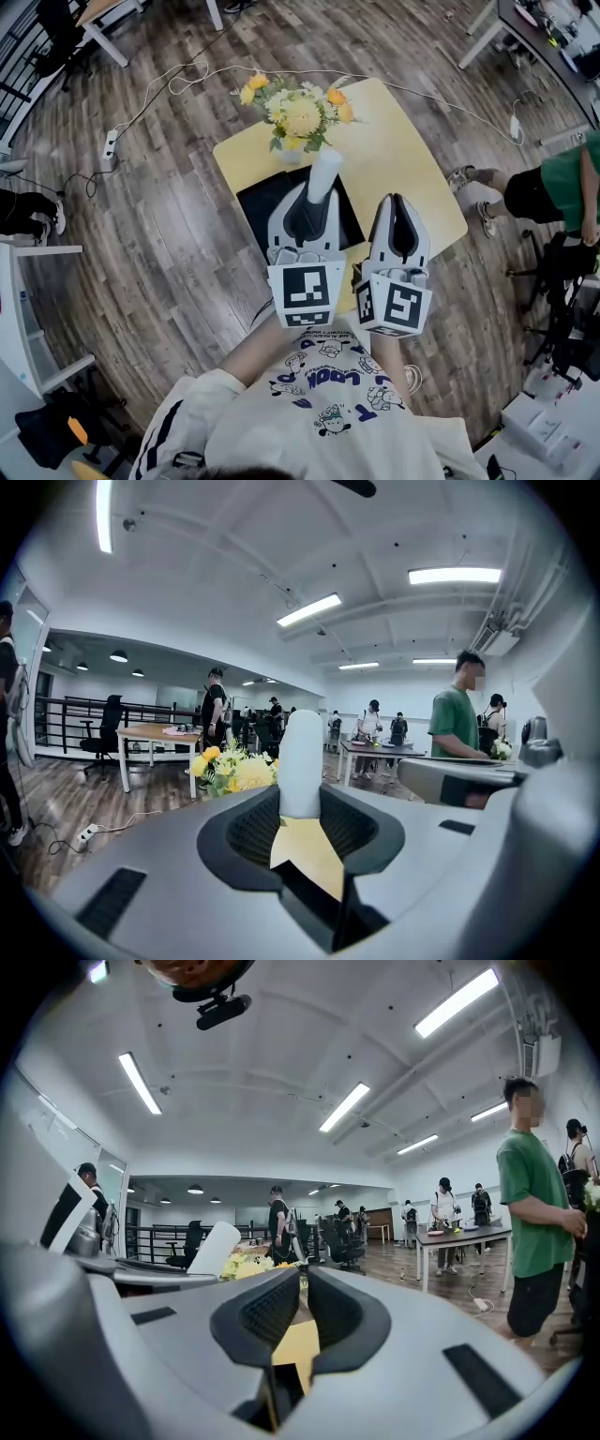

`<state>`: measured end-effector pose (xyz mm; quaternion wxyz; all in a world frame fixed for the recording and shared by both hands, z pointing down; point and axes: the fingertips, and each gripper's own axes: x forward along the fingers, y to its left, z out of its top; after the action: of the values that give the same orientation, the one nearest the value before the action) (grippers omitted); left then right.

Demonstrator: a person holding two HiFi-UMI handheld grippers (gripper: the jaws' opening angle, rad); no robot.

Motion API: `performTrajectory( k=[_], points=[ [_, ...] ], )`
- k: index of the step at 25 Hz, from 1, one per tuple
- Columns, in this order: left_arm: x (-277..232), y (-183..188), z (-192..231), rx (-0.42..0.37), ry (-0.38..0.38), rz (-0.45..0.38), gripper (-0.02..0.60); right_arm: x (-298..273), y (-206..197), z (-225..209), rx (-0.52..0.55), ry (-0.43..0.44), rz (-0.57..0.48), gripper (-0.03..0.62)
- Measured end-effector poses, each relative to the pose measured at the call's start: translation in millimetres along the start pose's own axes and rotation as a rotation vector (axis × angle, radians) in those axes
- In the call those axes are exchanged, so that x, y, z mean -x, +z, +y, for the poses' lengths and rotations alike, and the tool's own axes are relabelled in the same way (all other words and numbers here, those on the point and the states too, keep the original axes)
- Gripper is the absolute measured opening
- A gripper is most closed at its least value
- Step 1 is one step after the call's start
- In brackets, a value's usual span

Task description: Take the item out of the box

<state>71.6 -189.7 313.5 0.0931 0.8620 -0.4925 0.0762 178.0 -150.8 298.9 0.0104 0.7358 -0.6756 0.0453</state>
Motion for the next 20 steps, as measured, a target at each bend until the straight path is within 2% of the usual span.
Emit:
performTrajectory(
  k=[20],
  points=[
    [4.3,0.1,-3.9,-0.009,0.001,-0.012,0.137,2.5,1.8,-3.1,0.004,-0.002,-0.008,0.046]
  ],
)
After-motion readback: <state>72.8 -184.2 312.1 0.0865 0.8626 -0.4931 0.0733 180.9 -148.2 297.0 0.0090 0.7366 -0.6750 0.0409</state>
